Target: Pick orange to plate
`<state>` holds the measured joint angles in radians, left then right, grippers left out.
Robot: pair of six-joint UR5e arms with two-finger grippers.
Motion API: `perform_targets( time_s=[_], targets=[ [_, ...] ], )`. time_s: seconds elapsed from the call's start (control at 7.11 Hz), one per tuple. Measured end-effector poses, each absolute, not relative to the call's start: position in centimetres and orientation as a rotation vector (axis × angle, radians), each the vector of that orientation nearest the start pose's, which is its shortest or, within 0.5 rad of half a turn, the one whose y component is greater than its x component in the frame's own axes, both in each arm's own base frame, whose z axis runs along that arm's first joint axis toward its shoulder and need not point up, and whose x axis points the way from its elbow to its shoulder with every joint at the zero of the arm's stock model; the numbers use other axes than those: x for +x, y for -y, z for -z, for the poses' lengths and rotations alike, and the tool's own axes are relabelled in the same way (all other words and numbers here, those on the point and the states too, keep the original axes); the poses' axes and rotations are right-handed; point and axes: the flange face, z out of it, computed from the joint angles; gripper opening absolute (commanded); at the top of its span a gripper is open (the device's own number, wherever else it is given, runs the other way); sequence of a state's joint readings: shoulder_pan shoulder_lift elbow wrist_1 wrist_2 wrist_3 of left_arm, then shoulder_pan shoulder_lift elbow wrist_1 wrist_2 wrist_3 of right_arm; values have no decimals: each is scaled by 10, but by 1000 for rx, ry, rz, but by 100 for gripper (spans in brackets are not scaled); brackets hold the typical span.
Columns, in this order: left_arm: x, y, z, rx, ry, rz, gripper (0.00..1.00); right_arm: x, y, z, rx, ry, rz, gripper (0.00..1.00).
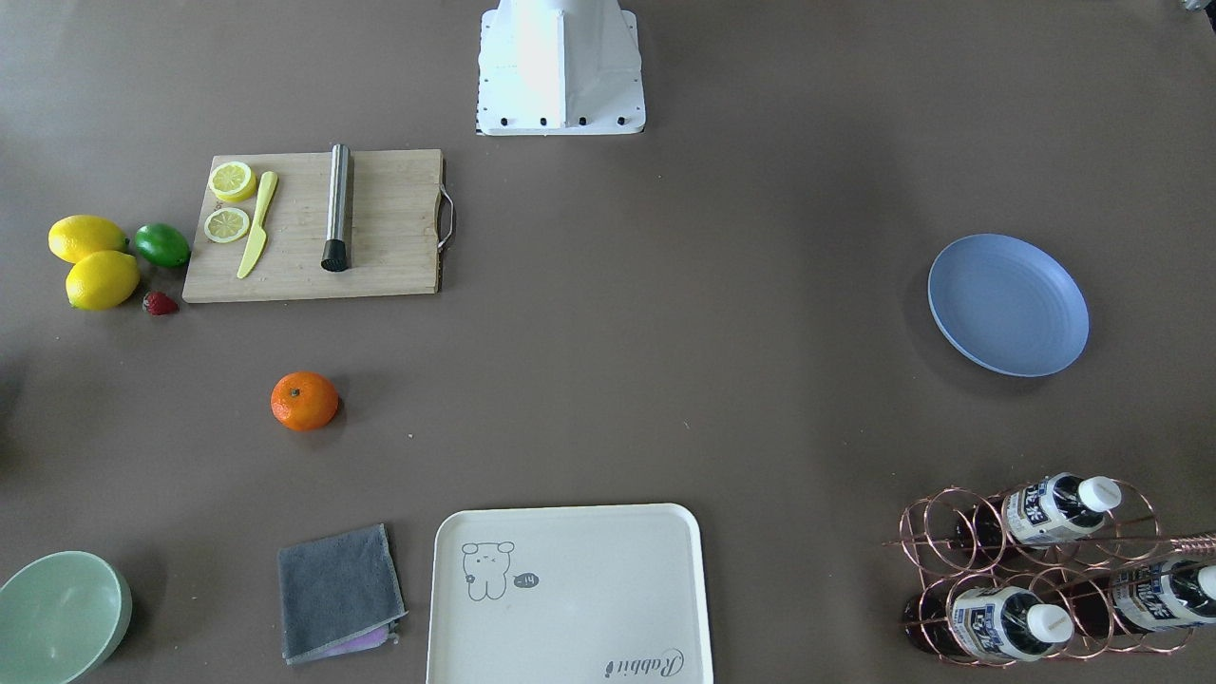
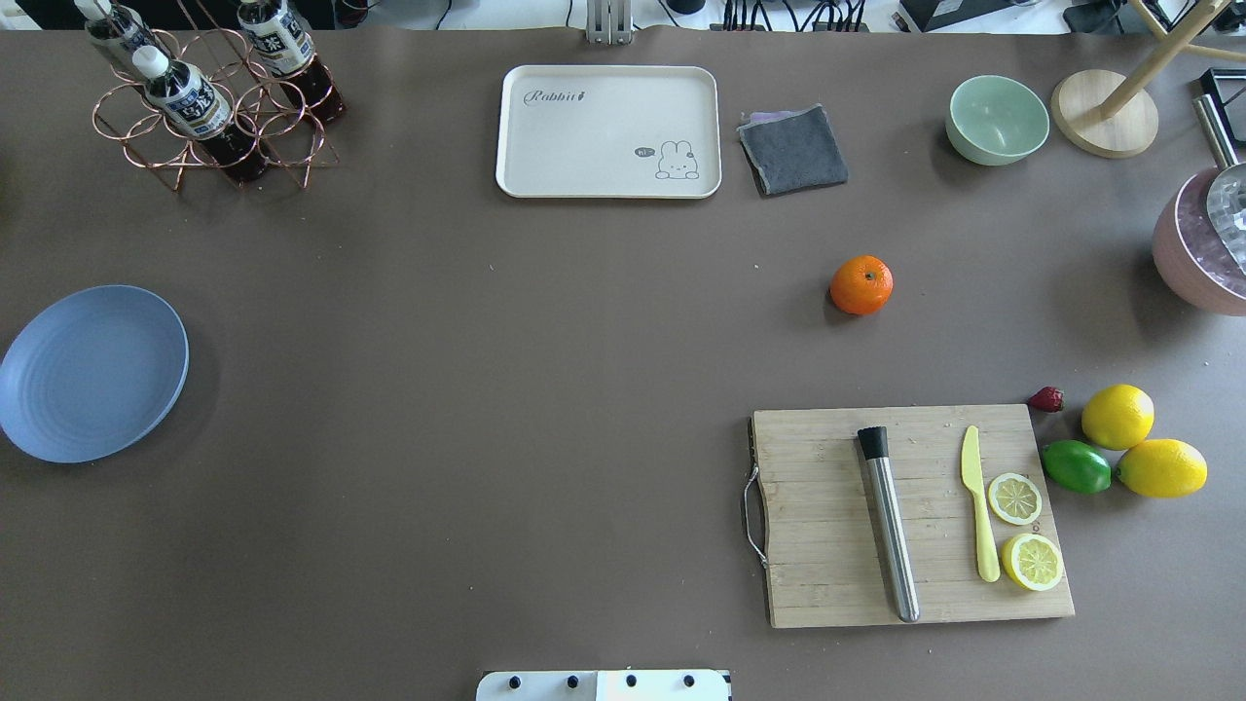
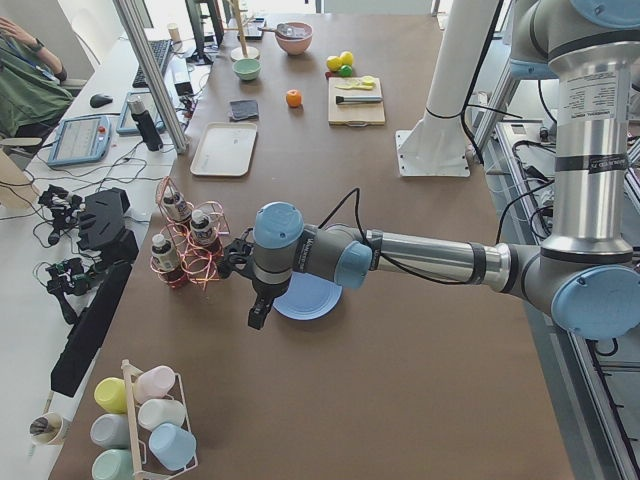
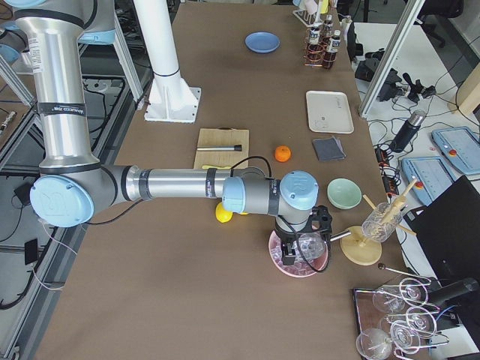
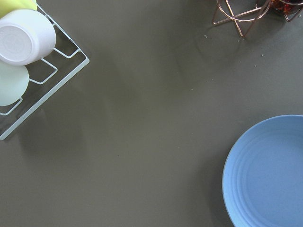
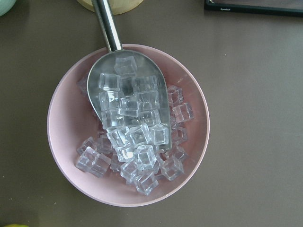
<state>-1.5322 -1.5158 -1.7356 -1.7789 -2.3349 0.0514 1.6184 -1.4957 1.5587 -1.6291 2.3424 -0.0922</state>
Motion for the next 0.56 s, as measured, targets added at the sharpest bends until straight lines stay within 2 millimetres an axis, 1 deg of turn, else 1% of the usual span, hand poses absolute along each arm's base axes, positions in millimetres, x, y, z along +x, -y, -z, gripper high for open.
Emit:
perform_targets(
  time_s=[0.28, 0.42, 0.56],
  targets=[
    [-43, 489, -574, 294, -789, -154, 98, 89, 520, -632, 60, 769, 45, 100],
    [-43, 488, -576, 312, -792, -154, 98, 89, 520, -632, 60, 769, 46, 100],
    [-43, 488, -584, 356, -792, -173, 98, 89, 520, -632, 60, 769, 46, 100]
  ],
)
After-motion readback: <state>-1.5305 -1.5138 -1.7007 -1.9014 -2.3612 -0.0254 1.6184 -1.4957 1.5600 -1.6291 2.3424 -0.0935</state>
